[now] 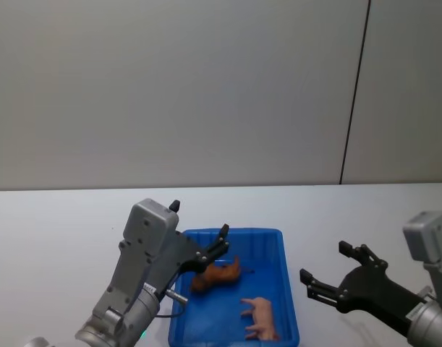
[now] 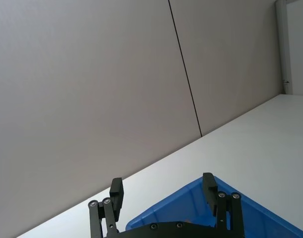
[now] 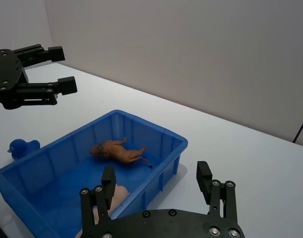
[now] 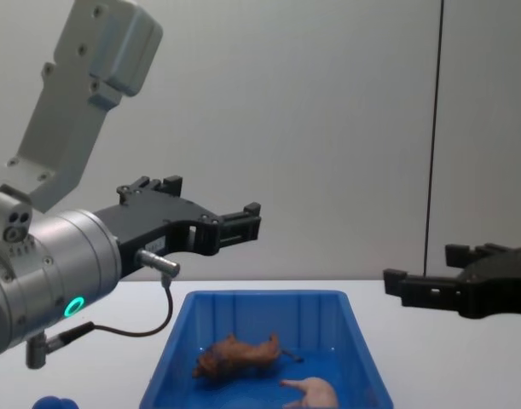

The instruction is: Pick up the two dolls from the table and place them into the box.

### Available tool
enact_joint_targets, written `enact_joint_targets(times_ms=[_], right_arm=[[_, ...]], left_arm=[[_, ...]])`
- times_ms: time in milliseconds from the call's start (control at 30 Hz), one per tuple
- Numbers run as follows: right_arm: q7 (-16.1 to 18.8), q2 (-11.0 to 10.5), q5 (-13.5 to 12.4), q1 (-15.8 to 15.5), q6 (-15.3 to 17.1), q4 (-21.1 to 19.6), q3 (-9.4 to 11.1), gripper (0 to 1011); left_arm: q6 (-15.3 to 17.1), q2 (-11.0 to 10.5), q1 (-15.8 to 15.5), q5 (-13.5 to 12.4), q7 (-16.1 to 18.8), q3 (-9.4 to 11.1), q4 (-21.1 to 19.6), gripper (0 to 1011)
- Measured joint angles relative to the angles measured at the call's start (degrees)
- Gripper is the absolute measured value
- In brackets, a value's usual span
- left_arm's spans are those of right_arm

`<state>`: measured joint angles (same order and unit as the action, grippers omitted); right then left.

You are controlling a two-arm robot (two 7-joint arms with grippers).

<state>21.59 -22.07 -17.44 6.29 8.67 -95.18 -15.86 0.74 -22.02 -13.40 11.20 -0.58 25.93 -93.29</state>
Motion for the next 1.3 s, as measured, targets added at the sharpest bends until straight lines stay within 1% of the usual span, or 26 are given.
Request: enact_joint_targets(times_ms=[300, 567, 600, 800, 867, 900, 1000, 1133, 1300], right_arm=[[-0.51, -1.05, -0.69, -1.19, -1.07, -0.72, 0.48, 1001], [-0.8, -1.58, -1.05, -1.81, -1.63, -1.08, 0.73, 1001], [-0.81, -1.62, -1.07, -1.85, -1.66, -1.11, 0.75, 1001], [-0.9, -1.81, -1.19, -2.05, -1.8, -1.22, 0.82, 1001], [-0.93, -1.86, -1.21, -2.11, -1.86, -1.25, 0.83, 1001], [-0.93, -1.87, -1.22, -2.12, -1.87, -1.27, 0.84, 1001], [-0.96, -1.92, -1.26, -2.18, -1.92, -1.3, 0.85, 1001], [-0.99, -1.99, -1.3, -2.24, -1.98, -1.34, 0.89, 1001], [-1.03, -2.02, -1.33, -2.28, -2.01, -1.36, 0.93, 1001]], left_arm=[[1.02, -1.11, 1.12, -0.88, 1.32, -0.46, -1.33, 1003], [3.22, -3.48, 3.89, -0.59, 4.32, -1.22, -3.61, 1003], [3.64, -4.08, 4.61, -0.26, 5.08, -1.43, -4.14, 1003], [4.79, -5.73, 7.05, 1.17, 7.67, -1.86, -5.04, 1003], [5.09, -6.48, 8.42, 2.14, 8.98, -2.06, -5.12, 1003], [5.09, -6.48, 8.42, 2.14, 8.98, -2.06, -5.12, 1003], [5.11, -7.09, 9.95, 3.68, 10.69, -2.23, -4.85, 1003], [4.63, -7.43, 11.19, 5.16, 11.86, -2.37, -3.94, 1003], [3.87, -7.54, 12.16, 6.48, 12.71, -2.56, -2.52, 1003]])
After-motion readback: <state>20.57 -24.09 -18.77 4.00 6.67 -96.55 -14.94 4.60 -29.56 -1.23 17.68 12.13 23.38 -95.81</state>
